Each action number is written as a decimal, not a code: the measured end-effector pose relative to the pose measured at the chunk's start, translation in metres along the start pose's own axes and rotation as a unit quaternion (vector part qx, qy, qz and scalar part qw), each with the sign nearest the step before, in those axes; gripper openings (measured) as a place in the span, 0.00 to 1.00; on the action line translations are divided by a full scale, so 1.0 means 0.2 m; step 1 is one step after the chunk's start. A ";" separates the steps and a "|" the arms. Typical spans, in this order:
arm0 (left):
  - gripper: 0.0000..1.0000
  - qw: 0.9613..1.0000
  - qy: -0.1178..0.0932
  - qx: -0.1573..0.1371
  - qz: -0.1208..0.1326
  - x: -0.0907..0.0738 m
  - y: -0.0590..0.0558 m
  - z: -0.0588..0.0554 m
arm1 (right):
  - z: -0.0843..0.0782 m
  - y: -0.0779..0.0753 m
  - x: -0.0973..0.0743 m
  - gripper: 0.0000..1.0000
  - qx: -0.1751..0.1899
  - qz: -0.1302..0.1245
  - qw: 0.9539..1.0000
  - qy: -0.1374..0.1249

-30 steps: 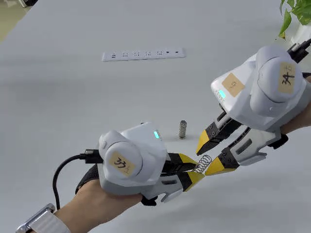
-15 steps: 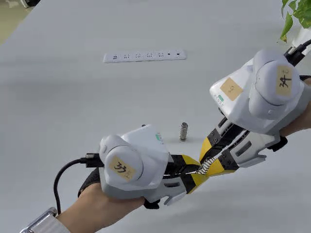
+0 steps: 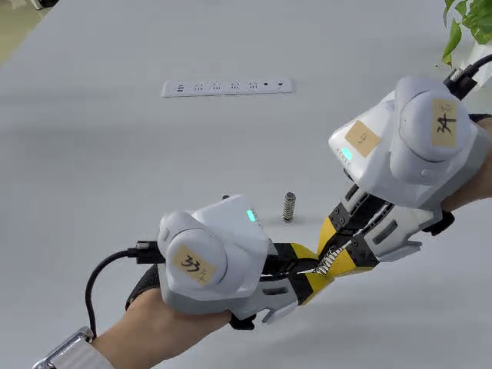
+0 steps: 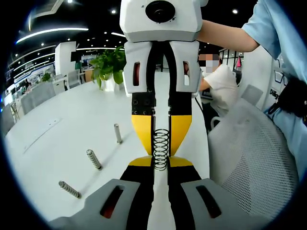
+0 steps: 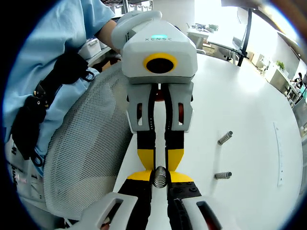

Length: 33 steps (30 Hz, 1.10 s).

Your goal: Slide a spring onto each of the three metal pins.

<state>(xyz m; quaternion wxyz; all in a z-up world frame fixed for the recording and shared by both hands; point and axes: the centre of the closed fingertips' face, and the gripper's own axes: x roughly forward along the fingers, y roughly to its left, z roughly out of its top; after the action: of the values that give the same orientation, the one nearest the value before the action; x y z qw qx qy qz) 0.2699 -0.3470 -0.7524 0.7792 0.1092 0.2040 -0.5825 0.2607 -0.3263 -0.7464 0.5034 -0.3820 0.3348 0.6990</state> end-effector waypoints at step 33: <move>0.57 0.996 -0.023 -0.035 0.084 -0.08 0.12 -0.11 | -0.04 0.00 0.01 0.07 0.004 0.007 1.000 0.025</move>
<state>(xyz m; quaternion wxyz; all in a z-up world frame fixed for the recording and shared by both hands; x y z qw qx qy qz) 0.2855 -0.3171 -0.7657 0.8332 0.0852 0.1963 -0.5099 0.2616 -0.3334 -0.7518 0.4915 -0.3951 0.3525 0.6914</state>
